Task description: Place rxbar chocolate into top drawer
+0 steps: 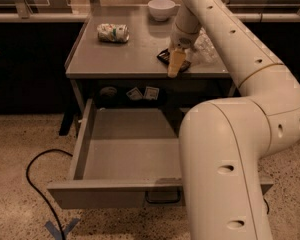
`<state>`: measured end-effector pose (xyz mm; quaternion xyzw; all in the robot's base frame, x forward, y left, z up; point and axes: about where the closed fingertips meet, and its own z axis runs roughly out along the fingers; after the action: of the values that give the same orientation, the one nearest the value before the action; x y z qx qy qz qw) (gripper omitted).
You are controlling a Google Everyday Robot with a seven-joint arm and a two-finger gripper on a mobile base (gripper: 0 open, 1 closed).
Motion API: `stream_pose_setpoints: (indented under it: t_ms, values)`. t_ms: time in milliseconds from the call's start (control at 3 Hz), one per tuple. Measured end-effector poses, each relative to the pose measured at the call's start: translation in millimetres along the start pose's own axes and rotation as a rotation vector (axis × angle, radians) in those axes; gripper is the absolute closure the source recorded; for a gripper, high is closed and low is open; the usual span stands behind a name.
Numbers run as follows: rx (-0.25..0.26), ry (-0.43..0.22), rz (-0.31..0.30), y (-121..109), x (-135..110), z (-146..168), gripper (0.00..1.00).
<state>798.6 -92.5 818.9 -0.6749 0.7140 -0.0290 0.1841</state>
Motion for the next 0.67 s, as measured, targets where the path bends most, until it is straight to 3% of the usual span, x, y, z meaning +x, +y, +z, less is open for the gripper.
stream_pose_setpoints:
  t_ms: [333, 667]
  values:
    - [0.003, -0.014, 0.001, 2.6, -2.6, -6.3, 0.88]
    - [0.011, -0.030, 0.000, 4.2, -8.5, -18.5, 1.00]
